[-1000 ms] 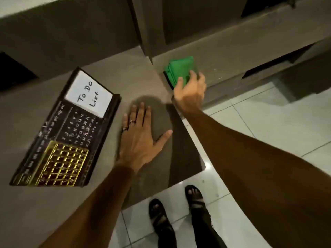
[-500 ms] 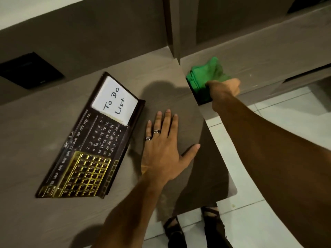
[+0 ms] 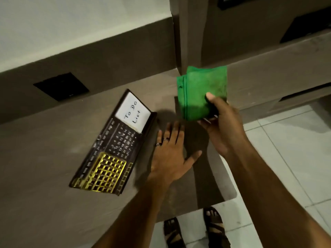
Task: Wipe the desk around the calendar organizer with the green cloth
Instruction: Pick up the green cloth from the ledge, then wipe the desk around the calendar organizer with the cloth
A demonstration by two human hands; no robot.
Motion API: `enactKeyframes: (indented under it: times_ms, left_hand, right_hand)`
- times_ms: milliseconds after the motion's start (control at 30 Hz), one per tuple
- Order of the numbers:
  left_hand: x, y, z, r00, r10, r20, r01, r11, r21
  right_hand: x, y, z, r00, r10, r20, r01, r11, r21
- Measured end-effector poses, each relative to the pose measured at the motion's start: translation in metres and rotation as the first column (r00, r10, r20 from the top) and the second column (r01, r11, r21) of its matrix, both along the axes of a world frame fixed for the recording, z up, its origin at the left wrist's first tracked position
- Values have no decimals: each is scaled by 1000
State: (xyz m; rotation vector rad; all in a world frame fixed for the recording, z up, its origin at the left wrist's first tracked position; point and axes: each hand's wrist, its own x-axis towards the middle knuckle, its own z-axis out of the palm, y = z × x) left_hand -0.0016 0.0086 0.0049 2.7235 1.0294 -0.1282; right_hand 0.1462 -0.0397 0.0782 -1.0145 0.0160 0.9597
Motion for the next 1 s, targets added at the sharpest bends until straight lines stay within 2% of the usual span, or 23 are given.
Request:
enactKeyframes:
  times_ms: [67, 233, 300, 367, 433, 467, 533, 633, 700, 767, 800, 833, 900, 933, 1000]
  left_hand:
    - [-6, 6, 21, 999, -8, 33, 9, 1000, -22]
    - [-57, 16, 99, 990, -47, 133, 14, 970, 242]
    - [-94, 20, 122, 982, 25, 188, -74, 963, 258]
    - [-132, 24, 135, 986, 99, 135, -134, 948, 289]
    - [-166, 28, 139, 980, 192, 42, -196, 941, 277]
    - [-179, 30, 138, 972, 234, 8, -229, 944, 238]
    - [-192, 33, 132, 962, 271, -34, -264, 954, 145]
    - [-195, 33, 122, 971, 226, -77, -221, 973, 64]
    - [-193, 31, 116, 982, 189, -26, -188, 982, 3]
    - [-191, 28, 113, 979, 191, 66, -186, 980, -68]
    - [-191, 28, 112, 974, 201, 103, -191, 977, -96]
    - [-191, 28, 111, 968, 214, 128, -200, 973, -116]
    - [-192, 28, 110, 956, 249, 154, -224, 961, -160]
    - [-193, 27, 111, 950, 255, 179, -222, 957, -185]
    - [-193, 26, 112, 943, 238, 234, -188, 958, -217]
  right_hand:
    - [-16, -11, 4, 997, 44, -66, -41, 998, 37]
    - [-50, -22, 11, 993, 51, -102, -51, 999, 2]
    - [-65, -22, 12, 993, 59, -101, -61, 998, -20]
    - [-82, -20, 10, 995, 93, -28, -94, 994, -52]
    - [-103, -15, 7, 973, 158, 168, -140, 983, -115]
    - [-112, -14, 6, 931, 205, 302, -168, 975, -145]
    - [-130, -12, 1, 767, 302, 567, -242, 953, -180]
    - [-154, -9, -10, 395, 362, 844, -269, 924, -270]
    - [-165, -2, -10, 113, 314, 943, -289, 918, -271]
    - [-167, 9, -11, -108, 259, 960, -330, 901, -281]
    - [-165, 15, -14, -152, 269, 951, -323, 896, -305]
    - [-161, 19, -18, -141, 311, 940, -295, 893, -340]
    - [-161, 19, -26, -60, 412, 909, -242, 877, -414]
    - [-166, 17, -28, -85, 400, 912, -254, 877, -408]
    - [-180, 15, -29, -292, 257, 921, -373, 856, -357]
